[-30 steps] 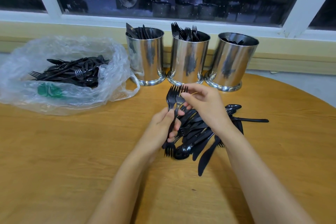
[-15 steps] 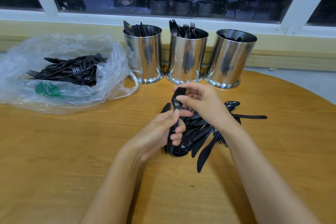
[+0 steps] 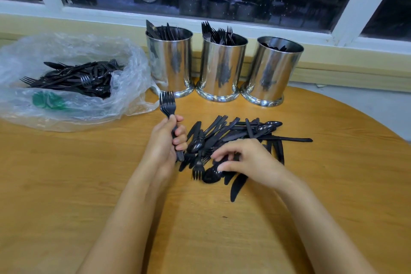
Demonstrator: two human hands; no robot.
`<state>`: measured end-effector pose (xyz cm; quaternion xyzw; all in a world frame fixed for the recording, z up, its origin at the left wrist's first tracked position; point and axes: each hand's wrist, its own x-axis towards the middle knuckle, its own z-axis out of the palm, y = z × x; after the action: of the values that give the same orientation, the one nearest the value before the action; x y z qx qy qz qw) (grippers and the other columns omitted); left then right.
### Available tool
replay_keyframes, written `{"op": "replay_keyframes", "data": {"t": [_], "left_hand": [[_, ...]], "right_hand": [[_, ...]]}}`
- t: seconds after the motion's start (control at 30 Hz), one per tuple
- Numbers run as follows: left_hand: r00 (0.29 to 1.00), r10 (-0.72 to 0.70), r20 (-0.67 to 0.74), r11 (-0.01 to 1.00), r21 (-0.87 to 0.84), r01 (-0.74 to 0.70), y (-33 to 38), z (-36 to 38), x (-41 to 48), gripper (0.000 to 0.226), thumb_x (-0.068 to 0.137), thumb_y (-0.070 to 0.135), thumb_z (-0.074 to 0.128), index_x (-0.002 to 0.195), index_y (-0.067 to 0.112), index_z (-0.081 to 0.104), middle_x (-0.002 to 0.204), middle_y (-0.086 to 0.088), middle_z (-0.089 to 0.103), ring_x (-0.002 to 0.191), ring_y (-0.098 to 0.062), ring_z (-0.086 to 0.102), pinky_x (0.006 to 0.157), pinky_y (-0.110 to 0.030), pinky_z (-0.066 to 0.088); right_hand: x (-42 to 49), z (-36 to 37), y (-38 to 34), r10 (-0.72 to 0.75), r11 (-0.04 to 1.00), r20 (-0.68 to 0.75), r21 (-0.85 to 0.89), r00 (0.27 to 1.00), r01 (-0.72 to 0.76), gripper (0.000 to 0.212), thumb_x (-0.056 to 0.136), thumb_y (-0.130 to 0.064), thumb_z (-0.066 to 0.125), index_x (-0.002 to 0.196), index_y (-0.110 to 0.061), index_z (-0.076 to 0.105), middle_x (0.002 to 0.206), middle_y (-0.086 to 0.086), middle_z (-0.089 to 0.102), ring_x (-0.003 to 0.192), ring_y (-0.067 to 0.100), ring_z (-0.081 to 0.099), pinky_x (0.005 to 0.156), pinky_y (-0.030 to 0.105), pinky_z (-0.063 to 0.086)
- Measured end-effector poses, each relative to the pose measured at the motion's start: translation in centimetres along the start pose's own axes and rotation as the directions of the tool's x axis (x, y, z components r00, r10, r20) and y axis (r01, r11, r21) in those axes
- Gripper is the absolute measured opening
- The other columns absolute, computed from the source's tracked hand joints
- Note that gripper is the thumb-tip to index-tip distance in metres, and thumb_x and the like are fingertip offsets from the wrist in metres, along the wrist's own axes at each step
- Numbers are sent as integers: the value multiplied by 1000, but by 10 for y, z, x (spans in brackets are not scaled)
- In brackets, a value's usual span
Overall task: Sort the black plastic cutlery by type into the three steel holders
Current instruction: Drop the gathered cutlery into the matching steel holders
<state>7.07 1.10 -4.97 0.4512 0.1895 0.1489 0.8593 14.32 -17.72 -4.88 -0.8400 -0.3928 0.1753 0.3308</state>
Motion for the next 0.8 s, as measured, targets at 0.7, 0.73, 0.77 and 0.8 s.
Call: {"op": "replay_keyframes", "data": {"t": [0.7, 0.73, 0.77, 0.8], "left_hand": [[990, 94, 104, 991, 89, -103, -4, 12, -11, 68, 68, 67, 63, 112, 15, 52, 68, 8, 34, 57, -5, 30, 53, -18, 31], [987, 98, 126, 990, 91, -110, -4, 11, -11, 79, 61, 72, 68, 114, 16, 53, 68, 8, 35, 57, -5, 30, 53, -18, 32], [982, 92, 163, 988, 106, -110, -4, 11, -11, 88, 54, 76, 74, 116, 17, 53, 69, 9, 36, 58, -4, 32, 54, -18, 34], [974, 76, 214, 985, 134, -106, -4, 10, -11, 92, 48, 77, 77, 116, 18, 54, 69, 10, 38, 58, -4, 33, 55, -18, 35]], "right_hand": [[8, -32, -33, -274, 918, -678, 29, 682, 397, 13, 94, -4, 58, 102, -14, 60, 86, -11, 64, 73, 4, 63, 69, 15, 49], [12, -36, -39, -238, 917, -635, 103, 735, 386, 10, 94, -5, 57, 100, -13, 60, 83, -11, 66, 71, 6, 64, 66, 16, 49], [17, -37, -45, -227, 923, -576, 131, 785, 363, 7, 94, -6, 58, 97, -11, 61, 81, -11, 66, 71, 6, 64, 65, 16, 49], [23, -37, -50, -238, 935, -515, 108, 823, 338, 5, 94, -8, 59, 95, -10, 63, 81, -9, 67, 73, 7, 64, 66, 17, 49]]}}
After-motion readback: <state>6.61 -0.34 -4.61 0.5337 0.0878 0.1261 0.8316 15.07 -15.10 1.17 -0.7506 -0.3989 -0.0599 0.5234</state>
